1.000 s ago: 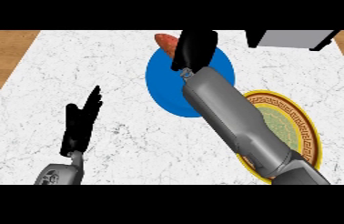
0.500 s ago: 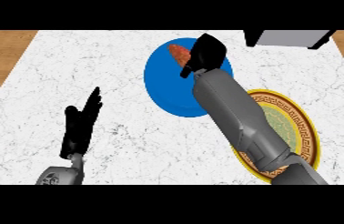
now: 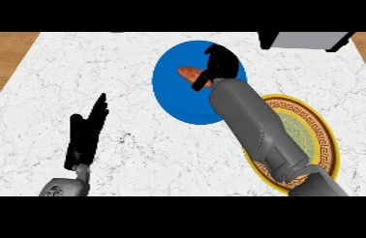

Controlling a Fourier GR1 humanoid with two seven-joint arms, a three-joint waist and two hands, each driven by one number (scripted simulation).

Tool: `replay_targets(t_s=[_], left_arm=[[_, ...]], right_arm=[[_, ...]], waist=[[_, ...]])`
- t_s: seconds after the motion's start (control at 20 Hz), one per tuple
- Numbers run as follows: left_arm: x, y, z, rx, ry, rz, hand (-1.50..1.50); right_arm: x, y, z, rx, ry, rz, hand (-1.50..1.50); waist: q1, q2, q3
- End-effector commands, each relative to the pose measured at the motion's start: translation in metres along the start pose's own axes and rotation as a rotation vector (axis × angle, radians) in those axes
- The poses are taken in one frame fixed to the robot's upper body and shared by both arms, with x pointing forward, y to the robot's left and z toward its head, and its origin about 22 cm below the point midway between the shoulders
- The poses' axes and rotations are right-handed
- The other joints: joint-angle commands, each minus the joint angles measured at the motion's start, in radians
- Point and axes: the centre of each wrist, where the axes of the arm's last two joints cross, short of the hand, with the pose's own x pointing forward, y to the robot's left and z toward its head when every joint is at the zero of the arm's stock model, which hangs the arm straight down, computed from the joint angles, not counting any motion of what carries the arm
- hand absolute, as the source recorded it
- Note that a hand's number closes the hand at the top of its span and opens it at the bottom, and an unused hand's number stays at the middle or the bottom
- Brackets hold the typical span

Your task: Pick the sweet potato from the plate and place it in the plate

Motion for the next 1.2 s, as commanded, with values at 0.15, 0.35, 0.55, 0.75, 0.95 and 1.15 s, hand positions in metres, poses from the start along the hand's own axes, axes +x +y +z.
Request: replay_targets(t_s=[0.15,0.35,0.55,0.75,0.95,1.15], left_arm=[[-0.012,0.0,0.006,0.016,0.013,0.016,0.0],[-0.01,0.007,0.004,0.004,0.009,-0.007,0.0],[-0.003,0.017,0.002,0.046,0.01,0.008,0.0],[-0.003,0.016,-0.003,0.043,0.009,0.02,0.0],[0.004,0.007,0.002,0.036,0.019,0.004,0.0],[-0.007,0.021,0.009,0.04,0.024,0.015,0.0]], right_arm=[[0.004,-0.016,0.01,-0.161,-0.224,-0.389,-1.5],[-0.001,-0.026,0.015,-0.243,-0.228,-0.63,-1.5],[-0.037,-0.015,0.015,-0.171,-0.255,-0.741,-1.5],[-0.052,-0.016,0.01,-0.121,-0.327,-0.752,-1.5],[-0.066,0.013,0.009,-0.126,-0.35,-0.756,-1.5],[-0.057,0.013,0.03,-0.122,-0.395,-0.775,-1.5]], waist=[[-0.018,-0.009,0.002],[-0.018,-0.01,0.002],[-0.035,-0.011,0.001],[-0.045,-0.012,0.0],[-0.032,-0.009,0.0],[-0.041,-0.013,0.0]])
